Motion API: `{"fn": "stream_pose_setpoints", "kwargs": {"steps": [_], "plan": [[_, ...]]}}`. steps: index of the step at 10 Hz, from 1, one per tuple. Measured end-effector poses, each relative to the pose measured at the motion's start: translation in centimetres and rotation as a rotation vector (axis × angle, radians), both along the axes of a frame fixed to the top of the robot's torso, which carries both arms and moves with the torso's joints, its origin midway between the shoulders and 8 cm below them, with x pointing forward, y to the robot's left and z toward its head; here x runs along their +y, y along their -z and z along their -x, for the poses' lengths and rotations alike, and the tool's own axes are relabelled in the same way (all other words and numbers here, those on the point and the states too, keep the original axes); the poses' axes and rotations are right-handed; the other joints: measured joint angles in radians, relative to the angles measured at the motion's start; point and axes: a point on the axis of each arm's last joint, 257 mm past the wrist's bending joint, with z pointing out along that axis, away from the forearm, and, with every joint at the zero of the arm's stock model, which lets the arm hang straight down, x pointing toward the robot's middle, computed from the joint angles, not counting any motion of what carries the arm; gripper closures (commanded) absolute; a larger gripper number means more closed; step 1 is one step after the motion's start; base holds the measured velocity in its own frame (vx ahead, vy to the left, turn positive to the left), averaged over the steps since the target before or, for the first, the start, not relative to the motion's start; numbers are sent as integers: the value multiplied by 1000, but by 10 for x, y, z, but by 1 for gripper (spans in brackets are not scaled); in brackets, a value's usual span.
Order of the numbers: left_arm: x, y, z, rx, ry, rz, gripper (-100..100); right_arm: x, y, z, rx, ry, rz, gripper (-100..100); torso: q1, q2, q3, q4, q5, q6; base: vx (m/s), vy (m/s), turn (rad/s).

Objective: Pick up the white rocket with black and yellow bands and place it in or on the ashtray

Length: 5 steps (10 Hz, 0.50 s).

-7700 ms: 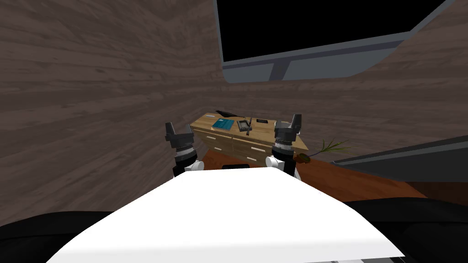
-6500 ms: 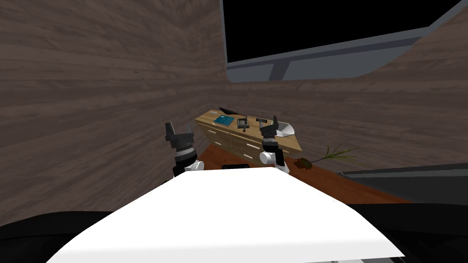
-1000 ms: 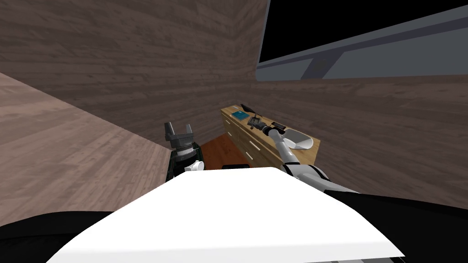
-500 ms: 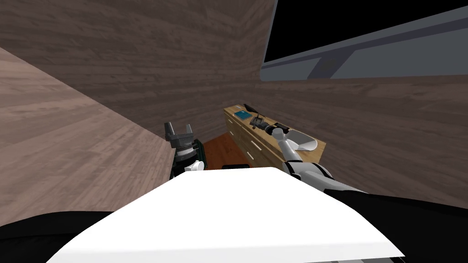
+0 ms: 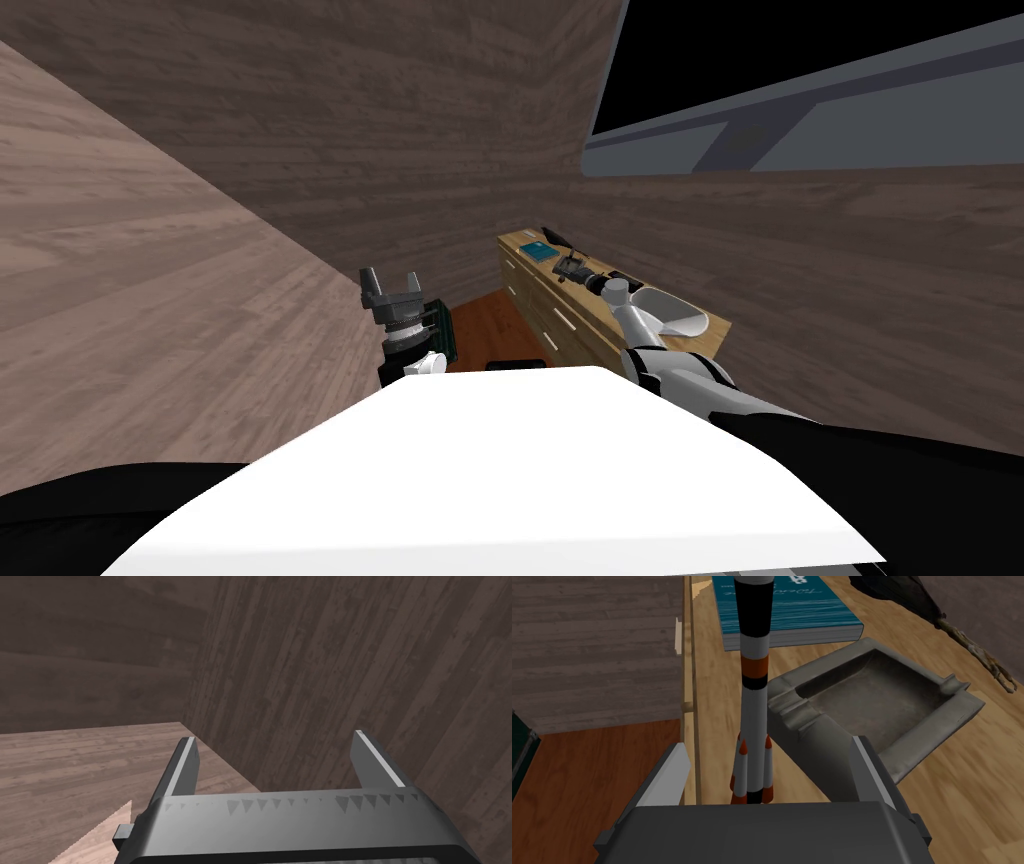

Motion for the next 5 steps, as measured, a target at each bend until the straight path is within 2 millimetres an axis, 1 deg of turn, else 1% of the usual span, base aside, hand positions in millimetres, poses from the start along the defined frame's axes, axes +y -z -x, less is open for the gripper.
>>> {"fn": "stream_pose_setpoints", "kwargs": {"steps": [3, 5], "plan": [[0, 0, 0, 0, 0, 0, 0, -9, -3, 0, -6, -9, -5, -100, 1, -1, -1, 0, 0, 0, -24, -4, 99], [0, 0, 0, 0, 0, 0, 0, -20, -6, 0, -13, -9, -18, -100, 0, -2, -1, 0, 0, 0, -27, -21, 190]]}}
